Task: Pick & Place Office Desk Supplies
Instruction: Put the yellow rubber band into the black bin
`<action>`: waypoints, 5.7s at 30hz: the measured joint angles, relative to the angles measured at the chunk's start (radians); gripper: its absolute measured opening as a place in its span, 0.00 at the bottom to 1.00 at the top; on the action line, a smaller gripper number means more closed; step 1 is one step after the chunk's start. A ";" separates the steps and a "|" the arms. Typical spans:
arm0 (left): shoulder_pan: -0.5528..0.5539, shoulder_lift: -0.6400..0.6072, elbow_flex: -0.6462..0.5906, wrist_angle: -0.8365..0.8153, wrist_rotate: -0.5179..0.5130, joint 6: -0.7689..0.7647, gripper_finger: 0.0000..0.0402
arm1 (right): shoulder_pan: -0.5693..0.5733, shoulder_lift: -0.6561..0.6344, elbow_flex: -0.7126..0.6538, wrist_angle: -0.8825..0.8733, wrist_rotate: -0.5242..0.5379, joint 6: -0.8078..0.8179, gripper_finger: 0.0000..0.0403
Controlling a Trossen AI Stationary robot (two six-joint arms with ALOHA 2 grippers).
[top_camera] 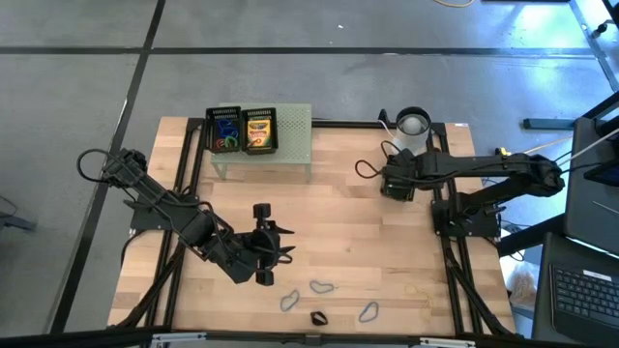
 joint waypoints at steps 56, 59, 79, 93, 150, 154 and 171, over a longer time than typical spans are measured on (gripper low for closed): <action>-0.024 0.211 -0.001 -0.231 0.178 -0.288 0.38 | 0.974 0.307 -0.001 0.594 -0.714 0.523 0.40; -0.024 0.211 -0.001 -0.231 0.178 -0.288 0.38 | 0.997 0.346 -0.001 0.594 -0.725 0.474 0.40; -0.024 0.211 -0.001 -0.232 0.178 -0.287 0.38 | 1.012 0.467 0.004 0.593 -0.651 0.390 0.40; -0.024 0.211 -0.001 -0.232 0.178 -0.287 0.38 | 1.010 0.469 0.001 0.592 -0.587 0.389 0.06; -0.023 0.210 -0.001 -0.232 0.026 -0.262 0.38 | 0.775 0.411 0.561 0.621 0.633 -0.226 0.00; -0.023 0.210 -0.001 -0.232 -0.020 -0.256 0.38 | 0.741 0.411 0.612 0.619 0.593 -0.330 0.00; -0.015 0.210 -0.001 -0.224 -0.083 -0.146 0.38 | 0.558 0.337 0.725 0.368 0.363 -0.366 0.00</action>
